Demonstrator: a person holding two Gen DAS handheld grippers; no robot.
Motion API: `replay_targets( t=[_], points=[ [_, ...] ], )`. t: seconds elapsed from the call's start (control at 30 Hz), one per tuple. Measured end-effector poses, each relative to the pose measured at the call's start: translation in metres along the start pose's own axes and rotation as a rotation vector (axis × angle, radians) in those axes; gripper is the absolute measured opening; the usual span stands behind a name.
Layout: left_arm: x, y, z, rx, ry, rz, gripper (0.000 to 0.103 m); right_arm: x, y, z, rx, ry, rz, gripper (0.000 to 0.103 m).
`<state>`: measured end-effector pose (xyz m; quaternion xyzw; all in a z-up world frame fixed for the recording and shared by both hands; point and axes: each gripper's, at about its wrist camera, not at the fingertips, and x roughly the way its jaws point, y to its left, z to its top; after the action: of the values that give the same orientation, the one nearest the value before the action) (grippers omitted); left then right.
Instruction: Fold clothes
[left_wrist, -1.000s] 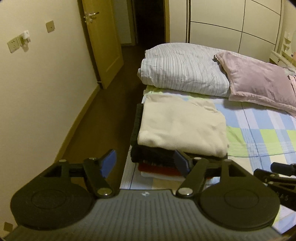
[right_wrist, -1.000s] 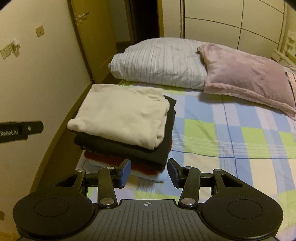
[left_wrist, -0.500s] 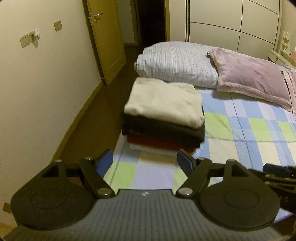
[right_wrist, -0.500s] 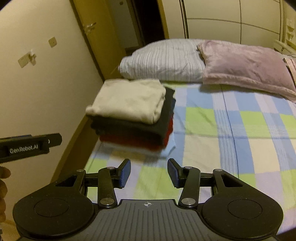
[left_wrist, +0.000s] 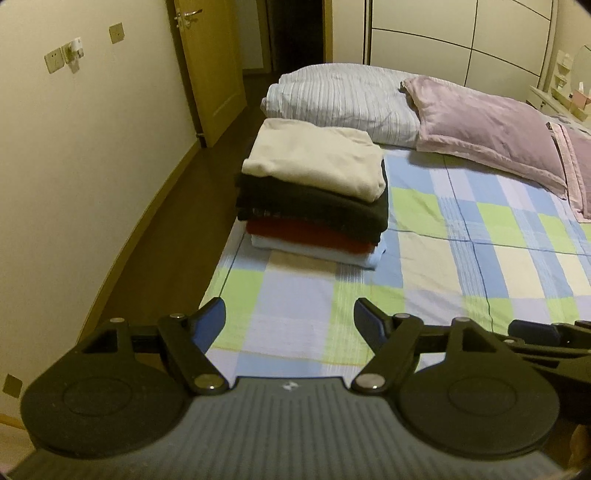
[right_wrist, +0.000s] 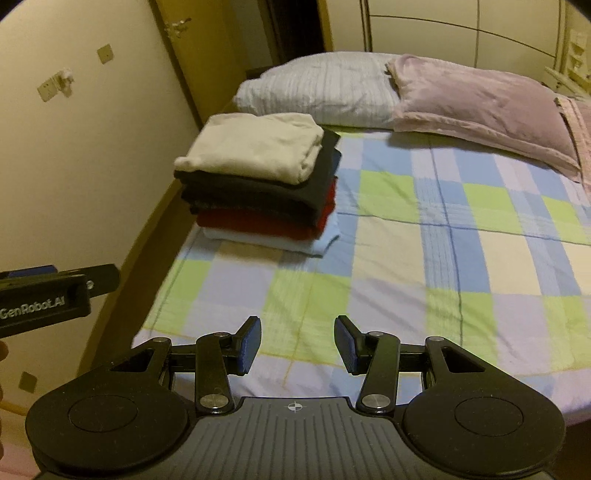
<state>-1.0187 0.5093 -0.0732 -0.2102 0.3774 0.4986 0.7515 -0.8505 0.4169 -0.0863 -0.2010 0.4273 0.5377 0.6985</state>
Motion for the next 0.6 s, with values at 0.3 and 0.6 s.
replay_targets(
  t=[0.3, 0.6],
  points=[
    [0.028, 0.027, 0.004, 0.036, 0.003, 0.028, 0.074, 0.026, 0.021, 0.011, 0.026, 0.043, -0.087, 0.048],
    [0.063, 0.058, 0.022, 0.031, 0.025, 0.032, 0.073, 0.062, 0.044, 0.034, 0.051, 0.037, -0.105, 0.048]
  ],
)
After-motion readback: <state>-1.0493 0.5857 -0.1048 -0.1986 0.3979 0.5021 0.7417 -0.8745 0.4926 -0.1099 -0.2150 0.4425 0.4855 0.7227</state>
